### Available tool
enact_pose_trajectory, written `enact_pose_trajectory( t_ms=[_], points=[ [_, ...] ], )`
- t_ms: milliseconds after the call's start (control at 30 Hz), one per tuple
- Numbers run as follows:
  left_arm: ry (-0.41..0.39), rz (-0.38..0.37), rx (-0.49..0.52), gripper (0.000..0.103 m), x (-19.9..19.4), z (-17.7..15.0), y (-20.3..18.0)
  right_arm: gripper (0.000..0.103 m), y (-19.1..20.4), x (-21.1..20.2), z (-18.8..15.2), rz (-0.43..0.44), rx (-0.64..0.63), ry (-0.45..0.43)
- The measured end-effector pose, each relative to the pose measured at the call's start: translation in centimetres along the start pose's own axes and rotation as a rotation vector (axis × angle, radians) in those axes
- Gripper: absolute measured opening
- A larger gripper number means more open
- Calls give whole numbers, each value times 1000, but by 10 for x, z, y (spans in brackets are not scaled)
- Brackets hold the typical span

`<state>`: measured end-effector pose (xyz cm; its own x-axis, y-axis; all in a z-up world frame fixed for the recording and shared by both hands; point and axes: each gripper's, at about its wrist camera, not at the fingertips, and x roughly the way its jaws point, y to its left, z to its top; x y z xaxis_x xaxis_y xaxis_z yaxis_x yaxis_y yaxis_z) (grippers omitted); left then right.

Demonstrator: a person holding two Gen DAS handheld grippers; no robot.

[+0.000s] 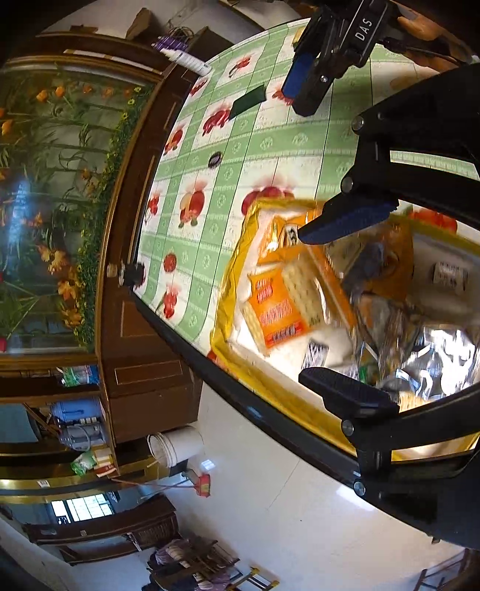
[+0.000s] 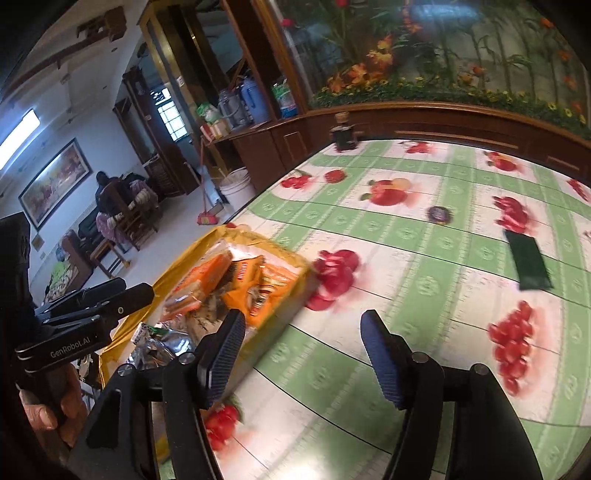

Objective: Organize snacks
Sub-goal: 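Move both tools back over the dark green packet and cracker roll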

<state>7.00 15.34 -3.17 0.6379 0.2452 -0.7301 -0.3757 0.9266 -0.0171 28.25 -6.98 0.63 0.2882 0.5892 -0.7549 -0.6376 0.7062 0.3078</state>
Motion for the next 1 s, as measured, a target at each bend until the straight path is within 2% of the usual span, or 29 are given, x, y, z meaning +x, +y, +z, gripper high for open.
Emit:
enact_pose_trajectory(
  t_ms=[500,867,1000],
  points=[
    [25,-124,185,68,5,6,-123,70,-137,-99,-43,-199,181,-62],
    [40,-147,251,68,8,1,-173,71,-182,-130,-59,-244,241,-88],
    [41,-153,272,68,8,0,-188,75,-193,-139,-64,-258,249,-93]
  ],
)
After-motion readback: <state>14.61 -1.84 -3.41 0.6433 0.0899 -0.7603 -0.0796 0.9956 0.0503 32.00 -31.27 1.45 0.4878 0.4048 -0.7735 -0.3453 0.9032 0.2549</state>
